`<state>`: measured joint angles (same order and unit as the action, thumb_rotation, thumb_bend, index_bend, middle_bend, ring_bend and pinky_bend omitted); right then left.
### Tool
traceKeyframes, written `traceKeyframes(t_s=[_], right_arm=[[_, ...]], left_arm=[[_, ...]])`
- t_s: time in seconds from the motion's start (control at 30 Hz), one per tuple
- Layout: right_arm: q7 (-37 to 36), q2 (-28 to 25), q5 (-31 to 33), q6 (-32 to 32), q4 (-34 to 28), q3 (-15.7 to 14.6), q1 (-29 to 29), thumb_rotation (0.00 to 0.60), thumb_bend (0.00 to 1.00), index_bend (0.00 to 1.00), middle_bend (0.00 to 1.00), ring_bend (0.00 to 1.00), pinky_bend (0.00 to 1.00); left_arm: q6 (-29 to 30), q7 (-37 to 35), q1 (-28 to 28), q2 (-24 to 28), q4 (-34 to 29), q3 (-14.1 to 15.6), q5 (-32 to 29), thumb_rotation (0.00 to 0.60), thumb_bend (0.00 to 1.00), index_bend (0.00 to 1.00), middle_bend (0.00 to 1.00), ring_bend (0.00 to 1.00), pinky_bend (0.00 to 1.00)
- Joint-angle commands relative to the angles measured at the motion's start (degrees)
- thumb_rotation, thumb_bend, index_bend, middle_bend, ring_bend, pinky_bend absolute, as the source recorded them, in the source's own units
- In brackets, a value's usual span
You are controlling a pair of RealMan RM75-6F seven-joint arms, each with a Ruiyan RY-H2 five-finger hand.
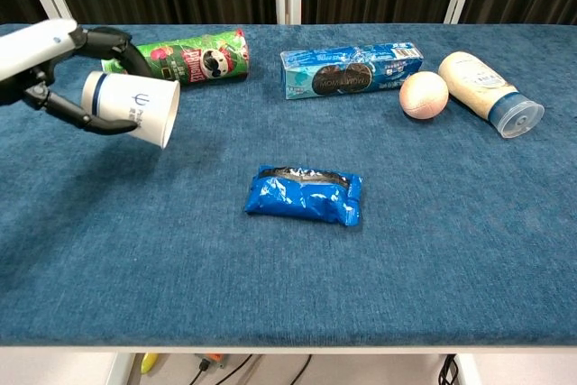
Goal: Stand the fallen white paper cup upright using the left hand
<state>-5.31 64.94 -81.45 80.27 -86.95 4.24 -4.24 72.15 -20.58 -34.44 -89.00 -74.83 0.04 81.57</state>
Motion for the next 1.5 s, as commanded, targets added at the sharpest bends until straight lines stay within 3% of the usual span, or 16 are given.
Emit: traceKeyframes(t_s=[0.03,0.23,0.47,0.83,1.1,1.5], right_arm=[[0.0,0.0,0.0,0.0,0.0,0.0,0.0,0.6,0.19,0.0,0.0,0.0,0.0],[0.3,0.1,-0.2,0.1,-0.1,-0.1,0.0,0.6,0.19,0.0,0.0,0.0,0.0],[0.4,0.0,0.1,0.1,-0.2,0.0,0.1,0.6,0.19,0.0,0.0,0.0,0.0],[0.6,-0.1,0.4,0.0,-0.6,0.0,0.1,0.6,0.19,0.0,0.0,0.0,0.0],[0.9,0.0,0.3,-0.2,-0.9,0.0,0.0,0.6,0.19,0.0,0.0,0.0,0.0],[0.4,-0.4,0.7,-0.4,-0.8,0.1,0.0,0.6,0.19,0.0,0.0,0.0,0.0]], left_arm=[[0.7,-6.6,2.8,-3.5,6.2,0.8,2.8,0.6,0.19,0.33,0.38,0.01,0.0],[-0.4,-11.1,3.7,-5.1,9.8,1.4,4.2,0.6,0.19,0.29,0.33,0.0,0.0],[-0.6,-12.3,3.9,-4.8,10.6,1.0,5.7,0.6,0.19,0.22,0.16,0.0,0.0],[-1.3,-9.8,3.6,-2.6,8.2,0.7,7.4,0.6,0.19,0.2,0.18,0.0,0.0],[-8.5,2.9,-0.3,1.6,-1.1,-1.8,5.0,0.6,0.19,0.1,0.2,0.0,0.0],[-16.9,21.6,-5.7,1.3,-8.9,-7.4,-4.5,0.6,0.19,0.12,0.22,0.0,0.0]])
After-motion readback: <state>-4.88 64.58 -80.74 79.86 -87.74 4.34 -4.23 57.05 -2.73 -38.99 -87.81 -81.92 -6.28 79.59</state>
